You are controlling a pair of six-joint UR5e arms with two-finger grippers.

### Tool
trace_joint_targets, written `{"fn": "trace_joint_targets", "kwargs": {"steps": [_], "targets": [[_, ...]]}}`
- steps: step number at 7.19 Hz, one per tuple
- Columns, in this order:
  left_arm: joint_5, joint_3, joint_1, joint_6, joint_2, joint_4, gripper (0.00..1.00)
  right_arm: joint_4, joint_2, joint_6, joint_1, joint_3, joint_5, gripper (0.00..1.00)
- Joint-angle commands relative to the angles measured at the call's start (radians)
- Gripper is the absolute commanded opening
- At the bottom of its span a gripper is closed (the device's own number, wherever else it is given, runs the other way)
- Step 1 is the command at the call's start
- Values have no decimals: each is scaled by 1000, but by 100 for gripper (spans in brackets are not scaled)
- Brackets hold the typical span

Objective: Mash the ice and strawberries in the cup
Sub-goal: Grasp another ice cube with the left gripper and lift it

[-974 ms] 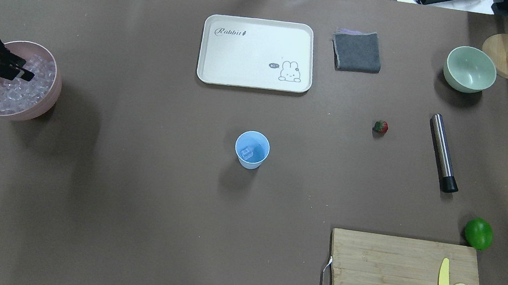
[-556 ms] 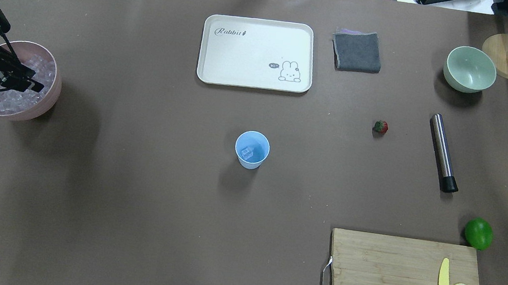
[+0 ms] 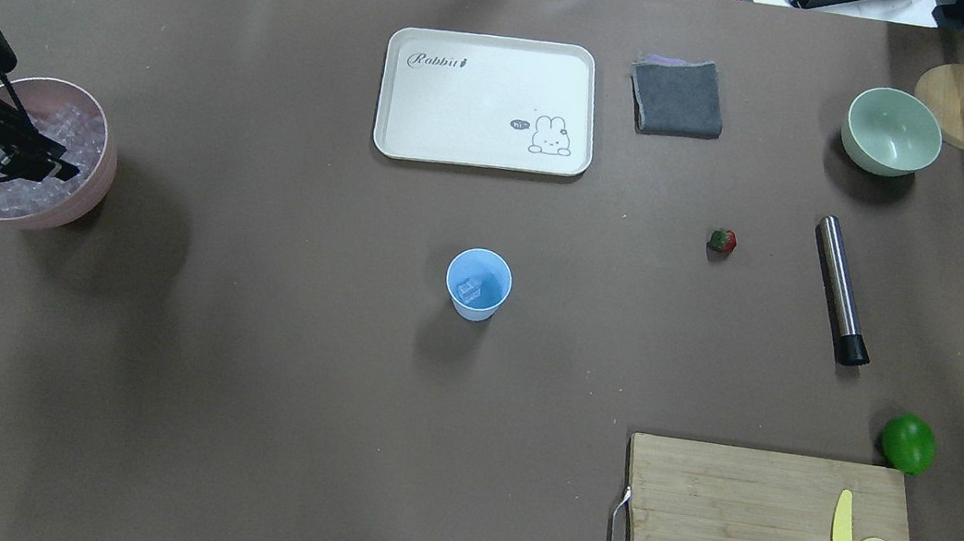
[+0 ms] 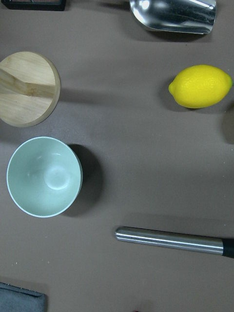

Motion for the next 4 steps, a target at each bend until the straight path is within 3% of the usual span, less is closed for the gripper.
{"fn": "trace_joint_targets", "kwargs": {"steps": [1,4], "targets": [[-3,-3,0,3,9,1,0,2,-3,2,0,3,1,100],[-8,-7,-11,3,7,7,0,0,-3,2,0,1,1,100]]}}
